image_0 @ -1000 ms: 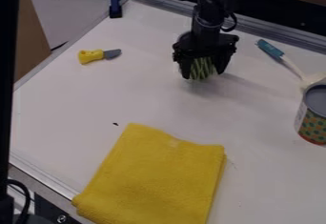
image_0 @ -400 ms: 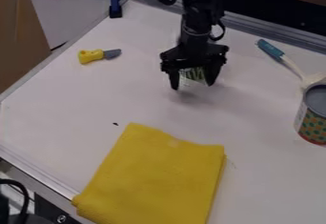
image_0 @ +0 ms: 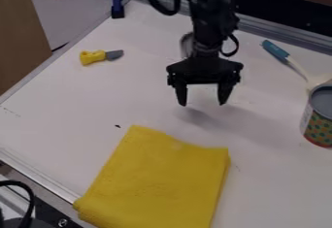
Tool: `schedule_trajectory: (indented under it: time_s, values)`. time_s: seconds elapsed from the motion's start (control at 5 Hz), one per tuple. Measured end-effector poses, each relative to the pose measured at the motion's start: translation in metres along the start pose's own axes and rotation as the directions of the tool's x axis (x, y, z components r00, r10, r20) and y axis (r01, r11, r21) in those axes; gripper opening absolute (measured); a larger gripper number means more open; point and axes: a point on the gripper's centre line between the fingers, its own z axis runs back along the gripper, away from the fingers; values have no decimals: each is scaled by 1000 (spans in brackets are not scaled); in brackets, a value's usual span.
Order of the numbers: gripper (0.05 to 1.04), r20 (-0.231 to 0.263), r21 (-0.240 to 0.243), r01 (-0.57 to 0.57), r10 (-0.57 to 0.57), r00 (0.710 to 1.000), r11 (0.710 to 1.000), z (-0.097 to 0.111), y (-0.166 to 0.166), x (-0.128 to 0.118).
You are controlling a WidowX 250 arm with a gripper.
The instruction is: Move the cup from the right of the table to the middle of the table
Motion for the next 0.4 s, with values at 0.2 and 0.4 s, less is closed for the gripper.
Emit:
schedule_trajectory:
  time_s: [0.2, 0.4]
  values:
    - [999, -16, -26, 51, -51, 999, 998, 9, -4, -15]
    - [999, -18, -60, 78, -79, 997, 995, 21, -4, -25]
